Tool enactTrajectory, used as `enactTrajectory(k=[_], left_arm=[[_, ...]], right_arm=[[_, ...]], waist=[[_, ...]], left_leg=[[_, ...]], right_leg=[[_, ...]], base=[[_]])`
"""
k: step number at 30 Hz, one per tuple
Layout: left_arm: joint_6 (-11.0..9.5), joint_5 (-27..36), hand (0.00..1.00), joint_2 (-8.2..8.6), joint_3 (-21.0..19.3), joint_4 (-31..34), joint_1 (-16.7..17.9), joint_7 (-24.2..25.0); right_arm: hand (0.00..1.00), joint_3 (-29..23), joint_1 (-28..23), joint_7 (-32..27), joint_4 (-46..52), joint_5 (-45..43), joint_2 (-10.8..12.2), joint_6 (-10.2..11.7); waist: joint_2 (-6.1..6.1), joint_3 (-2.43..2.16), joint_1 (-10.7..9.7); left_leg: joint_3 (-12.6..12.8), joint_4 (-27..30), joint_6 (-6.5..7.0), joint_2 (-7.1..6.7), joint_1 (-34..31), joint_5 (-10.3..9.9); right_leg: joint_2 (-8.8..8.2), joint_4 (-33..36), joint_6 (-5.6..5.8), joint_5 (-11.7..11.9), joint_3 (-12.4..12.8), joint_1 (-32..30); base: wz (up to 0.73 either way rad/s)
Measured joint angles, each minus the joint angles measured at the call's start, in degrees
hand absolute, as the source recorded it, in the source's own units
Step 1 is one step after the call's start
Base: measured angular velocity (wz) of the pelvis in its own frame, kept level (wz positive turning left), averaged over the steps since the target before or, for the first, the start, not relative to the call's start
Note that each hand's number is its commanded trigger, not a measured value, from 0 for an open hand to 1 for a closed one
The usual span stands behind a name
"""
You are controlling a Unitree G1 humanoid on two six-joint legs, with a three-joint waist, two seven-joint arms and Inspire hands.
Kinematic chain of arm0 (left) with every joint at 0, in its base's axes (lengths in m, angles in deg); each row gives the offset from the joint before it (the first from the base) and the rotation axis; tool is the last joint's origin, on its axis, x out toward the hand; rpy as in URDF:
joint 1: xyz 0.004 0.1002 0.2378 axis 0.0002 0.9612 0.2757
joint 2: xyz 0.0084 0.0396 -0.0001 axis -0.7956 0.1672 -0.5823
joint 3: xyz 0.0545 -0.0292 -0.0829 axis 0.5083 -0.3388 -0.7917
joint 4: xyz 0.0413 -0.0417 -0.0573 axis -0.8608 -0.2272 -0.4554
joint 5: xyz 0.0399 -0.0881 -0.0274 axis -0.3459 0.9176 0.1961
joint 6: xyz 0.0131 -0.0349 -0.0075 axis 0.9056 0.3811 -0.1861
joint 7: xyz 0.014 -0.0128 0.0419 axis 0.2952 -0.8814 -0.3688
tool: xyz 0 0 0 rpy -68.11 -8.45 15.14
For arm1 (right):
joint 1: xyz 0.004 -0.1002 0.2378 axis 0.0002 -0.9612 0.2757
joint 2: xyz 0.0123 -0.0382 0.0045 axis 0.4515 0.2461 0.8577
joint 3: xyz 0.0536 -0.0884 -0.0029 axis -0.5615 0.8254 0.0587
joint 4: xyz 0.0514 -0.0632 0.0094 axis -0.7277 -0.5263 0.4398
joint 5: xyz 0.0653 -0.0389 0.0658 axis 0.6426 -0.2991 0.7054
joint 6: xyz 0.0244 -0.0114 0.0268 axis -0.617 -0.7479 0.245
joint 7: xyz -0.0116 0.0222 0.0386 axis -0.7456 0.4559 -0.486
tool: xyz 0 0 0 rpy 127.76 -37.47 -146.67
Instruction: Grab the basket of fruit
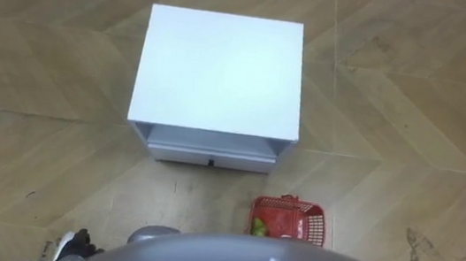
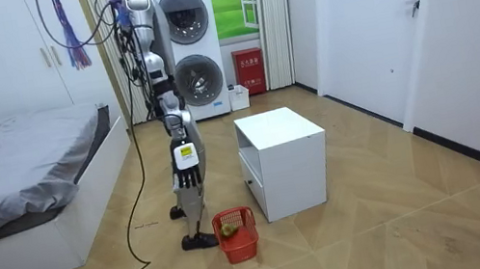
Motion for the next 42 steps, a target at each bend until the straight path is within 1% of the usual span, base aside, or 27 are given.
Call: enactTrajectory(k=[7,12,15,17,19,21,22,23,24,25,26,27,28,29,30,31,32,33,34,35,36,37,38,39,40,41,42], left_arm=[[0.18,-0.16,0.00,-0.13,0.04,-0.15,-0.29,1.16],[0.32,-0.43,0.00,-0.13,0.04,0.14,-0.23,1.27],[0.48,-1.17,0.00,-0.14,-0.16,0.26,-0.27,1.26],[0.41,-1.63,0.00,-0.13,-0.17,0.29,-1.13,1.26],[0.35,-1.63,0.00,-0.23,-0.15,0.23,-2.37,1.26],[0.04,-1.61,0.00,-0.38,-0.20,0.07,-3.39,1.26],[-0.33,-1.62,0.00,-0.62,-0.18,-0.59,-4.27,1.27],[-0.57,-1.62,0.00,-0.71,-0.18,-1.14,-4.85,1.27],[-0.91,-1.68,0.00,-0.76,-0.39,-2.02,-5.78,1.30],[-1.29,-1.63,0.00,-0.76,-0.96,-2.76,-6.52,1.40],[-1.64,-1.52,0.00,-0.71,-1.48,-3.18,-6.66,1.47],[-2.43,-1.58,0.00,-0.69,-2.70,-3.66,-6.84,1.77],[-3.06,-1.57,0.00,-0.83,-4.04,-4.31,-7.52,1.80],[-3.29,-1.66,0.00,-1.23,-4.62,-4.43,-8.19,1.80],[-3.63,-1.72,0.00,-2.11,-5.70,-4.45,-9.46,1.80],[-4.01,-1.35,0.00,-2.92,-5.79,-4.29,-9.59,1.79],[-3.97,-1.08,0.00,-3.25,-5.73,-4.14,-9.55,1.77],[-3.61,-0.46,0.00,-3.84,-5.48,-4.09,-9.81,1.71],[-3.26,0.20,0.00,-4.32,-5.20,-4.10,-9.93,1.68],[-3.26,0.34,0.00,-4.56,-4.78,-4.13,-10.27,1.63],[-3.38,1.35,0.00,-4.78,-4.23,-4.43,-10.85,1.00],[-3.48,2.30,0.00,-4.96,-3.09,-5.42,-12.33,0.10],[-3.48,2.37,0.00,-5.02,-2.45,-5.59,-13.21,-0.34],[-3.75,2.63,0.00,-5.05,-1.48,-6.34,-15.21,-1.25],[-4.44,3.94,0.00,-4.92,-1.21,-6.61,-17.14,-2.34],[-4.74,4.79,0.00,-4.77,-1.11,-6.63,-18.01,-2.81],[-5.47,6.93,0.00,-4.51,-0.68,-6.60,-19.15,-3.53]], right_arm=[[0.00,0.11,-0.30,-1.01,-0.18,1.14,-0.01,0.15],[0.00,0.16,-1.17,-2.27,0.27,3.18,0.00,0.11],[0.00,-0.16,-1.26,-3.25,0.82,3.29,-0.01,0.04],[0.00,-0.18,-1.28,-4.38,1.77,3.41,-0.01,0.20],[0.00,-0.23,-0.82,-5.95,2.18,3.43,-0.06,0.07],[0.00,-0.71,-0.15,-6.55,2.30,3.20,-0.21,0.08],[0.00,-1.31,0.16,-6.76,2.29,3.04,-0.19,0.21],[0.00,-1.47,0.17,-6.82,2.27,3.06,-0.23,0.30],[0.00,-1.79,0.52,-7.15,2.27,3.34,-0.38,0.55],[0.00,-1.76,1.69,-7.47,2.21,3.28,-0.58,0.66],[0.00,-1.70,2.17,-7.61,2.21,3.24,-0.78,0.66],[0.00,-1.69,3.21,-7.80,2.21,3.25,-1.40,0.65],[0.00,-1.93,4.32,-7.86,2.56,3.36,-2.01,0.58],[0.00,-2.25,4.84,-7.91,2.83,3.37,-2.04,0.58],[0.00,-3.41,4.87,-7.88,2.86,3.54,-1.73,0.59],[0.00,-4.02,4.82,-7.95,2.64,4.95,-1.62,0.56],[0.00,-3.97,5.00,-8.19,2.64,6.13,-1.72,0.62],[0.00,-3.84,6.55,-8.99,2.54,8.49,-1.91,1.04],[0.00,-3.73,8.70,-9.75,2.67,10.23,-2.19,2.03],[0.00,-3.75,10.03,-10.06,2.75,11.19,-2.27,2.63],[0.00,-3.74,12.91,-10.35,2.90,13.43,-2.32,4.00],[0.00,-3.57,15.40,-10.42,2.89,15.08,-2.29,4.93],[0.00,-3.48,16.32,-10.44,2.81,15.57,-2.20,5.32],[0.00,-3.48,17.74,-10.54,2.66,16.67,-2.13,6.28],[0.00,-3.49,19.14,-10.59,2.33,16.91,-2.11,6.95],[0.00,-3.50,19.58,-10.70,2.25,16.96,-2.15,7.31],[0.00,-3.46,20.08,-11.06,2.30,16.94,-2.14,8.11]], waist=[[-0.20,0.13,-0.06],[-0.16,0.11,-0.19],[-0.28,0.10,-0.07],[-0.24,0.16,-0.17],[0.01,0.02,-0.24],[0.36,0.24,-0.30],[0.05,0.45,-0.41],[-0.13,0.53,-0.40],[-0.48,0.73,-0.32],[-0.49,0.78,-0.02],[-0.44,0.76,0.02],[-0.14,0.56,0.06],[0.90,-0.22,-0.18],[0.51,0.15,-0.46],[-0.75,0.76,-0.55],[-1.82,0.63,0.99],[-2.61,0.24,1.96],[-3.84,-0.02,3.64],[-4.54,0.04,4.75],[-4.80,0.16,4.70],[-5.04,0.26,4.71],[-5.37,0.13,4.51],[-5.39,0.19,4.33],[-5.50,0.27,4.31],[-5.61,0.76,4.29],[-5.41,1.12,4.20],[-4.89,1.78,4.05]], left_leg=[[0.15,0.00,0.00,0.00,-0.11,0.00],[0.25,0.14,0.00,-0.11,-0.19,0.00],[0.98,0.53,0.02,-0.50,-0.27,-0.01],[1.68,1.46,0.16,-0.88,-1.12,-0.10],[1.94,3.55,1.47,-1.03,-3.35,-0.92],[2.32,4.69,1.99,-1.32,-4.65,-1.24],[2.31,5.85,2.11,-1.68,-5.50,-1.31],[2.38,6.78,2.44,-1.85,-6.23,-1.50],[2.90,8.84,3.43,-2.04,-7.76,-2.16],[4.33,10.44,4.28,-2.06,-9.68,-2.70],[5.07,10.80,4.44,-2.05,-10.47,-2.76],[5.76,10.75,5.01,-2.05,-12.57,-2.73],[7.16,10.74,5.75,-1.48,-15.65,-2.52],[8.40,11.51,6.22,-0.88,-17.35,-2.61],[9.76,14.07,7.15,-1.18,-19.79,-2.95],[10.06,15.83,7.87,-1.78,-21.42,-3.39],[10.43,16.56,8.17,-2.07,-22.26,-3.57],[11.42,18.49,8.75,-2.11,-24.02,-4.03],[11.66,20.85,9.05,-2.12,-26.85,-4.24],[11.62,21.95,9.16,-2.16,-28.61,-4.27],[11.20,24.67,9.45,-2.10,-32.83,-4.14],[10.66,27.72,9.68,-2.11,-37.25,-4.11],[10.57,29.40,9.87,-2.20,-39.35,-4.16],[10.17,33.37,10.23,-2.54,-44.27,-4.34],[10.01,38.09,10.65,-2.90,-48.87,-4.61],[9.57,40.38,10.70,-3.09,-50.99,-4.64],[8.00,44.79,10.56,-3.81,-55.01,-4.67]], right_leg=[[0.02,0.05,0.00,0.00,0.24,0.01],[-0.12,0.36,0.11,-0.08,0.67,-0.01],[-0.67,1.75,0.33,-0.91,1.00,-0.74],[-1.29,3.21,0.42,-1.32,1.04,-2.03],[-1.73,5.03,0.51,-1.40,1.20,-4.07],[-2.35,6.58,0.58,-1.44,1.19,-5.58],[-2.91,7.85,0.60,-1.45,1.21,-6.68],[-3.16,8.63,0.61,-1.45,1.24,-7.45],[-3.46,9.75,0.70,-1.33,1.61,-8.96],[-3.39,9.92,1.09,-0.60,3.04,-10.51],[-3.28,9.61,1.19,0.12,3.80,-11.37],[-2.88,7.34,1.58,2.43,5.00,-12.83],[-2.58,5.09,2.20,5.01,5.07,-14.55],[-3.42,8.03,1.67,3.93,3.61,-16.19],[-5.64,19.23,1.27,-1.29,0.31,-18.29],[-7.24,29.56,1.22,-4.03,-0.17,-18.71],[-7.73,33.73,1.15,-4.39,-0.29,-18.38],[-8.24,38.91,1.13,-4.40,-0.40,-16.44],[-8.17,40.50,1.23,-4.40,-0.10,-13.97],[-8.16,40.68,1.43,-4.41,-0.10,-12.97],[-8.04,39.96,1.94,-4.53,-0.03,-10.84],[-7.81,38.35,2.22,-4.68,0.61,-8.71],[-7.82,37.42,2.28,-4.72,1.00,-7.81],[-8.26,35.23,2.60,-5.27,1.51,-6.54],[-8.91,33.69,3.46,-8.97,2.84,-6.05],[-8.79,33.96,4.04,-12.88,3.24,-6.25],[-8.44,36.78,3.09,-19.35,4.08,-8.00]], base=[[0.00],[0.00],[-0.03],[-0.05],[-0.02],[-0.05],[-0.04],[-0.12],[-0.29],[-0.40],[-0.53],[-0.45],[-0.29],[0.25],[0.51],[0.46],[0.00],[-0.31],[-0.28],[-0.09],[0.11],[0.18],[0.36],[0.41],[0.42],[0.32],[0.25]])
